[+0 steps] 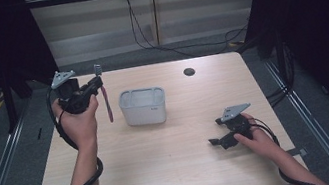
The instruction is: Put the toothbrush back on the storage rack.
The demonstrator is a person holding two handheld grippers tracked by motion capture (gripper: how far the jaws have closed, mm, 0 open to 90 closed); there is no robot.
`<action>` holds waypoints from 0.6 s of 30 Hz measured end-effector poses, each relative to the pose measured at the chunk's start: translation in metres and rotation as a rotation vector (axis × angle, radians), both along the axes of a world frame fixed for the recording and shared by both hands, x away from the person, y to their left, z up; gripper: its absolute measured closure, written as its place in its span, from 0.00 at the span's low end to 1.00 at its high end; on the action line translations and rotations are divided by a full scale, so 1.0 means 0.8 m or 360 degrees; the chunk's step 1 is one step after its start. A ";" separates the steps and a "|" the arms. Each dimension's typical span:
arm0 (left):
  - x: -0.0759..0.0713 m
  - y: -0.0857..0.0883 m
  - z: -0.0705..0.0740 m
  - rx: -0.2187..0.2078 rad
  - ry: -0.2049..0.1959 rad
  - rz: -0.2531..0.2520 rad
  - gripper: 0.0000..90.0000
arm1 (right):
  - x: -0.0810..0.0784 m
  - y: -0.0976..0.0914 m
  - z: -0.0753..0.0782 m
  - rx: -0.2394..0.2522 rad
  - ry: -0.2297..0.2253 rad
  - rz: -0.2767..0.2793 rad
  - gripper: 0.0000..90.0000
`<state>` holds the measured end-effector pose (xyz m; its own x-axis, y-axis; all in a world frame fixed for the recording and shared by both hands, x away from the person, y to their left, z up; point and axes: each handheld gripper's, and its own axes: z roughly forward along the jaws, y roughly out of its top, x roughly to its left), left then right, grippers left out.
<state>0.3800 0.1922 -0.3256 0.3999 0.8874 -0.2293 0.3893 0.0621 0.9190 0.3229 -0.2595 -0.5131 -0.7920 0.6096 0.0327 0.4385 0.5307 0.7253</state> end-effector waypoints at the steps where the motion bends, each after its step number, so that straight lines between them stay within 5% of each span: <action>1: 0.000 0.001 0.000 0.0000 -0.0004 0.0001 0.94 | 0.000 0.000 0.000 0.0001 0.0000 0.0000 0.14; 18: 0.012 -0.003 0.011 -0.0017 -0.0058 0.0022 0.94 | 0.000 0.000 0.000 0.0002 0.0000 -0.0002 0.14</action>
<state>0.3893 0.1900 -0.3167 0.3960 0.8905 -0.2240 0.3543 0.0769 0.9320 0.3229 -0.2594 -0.5131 -0.7912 0.6106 0.0333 0.4390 0.5293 0.7260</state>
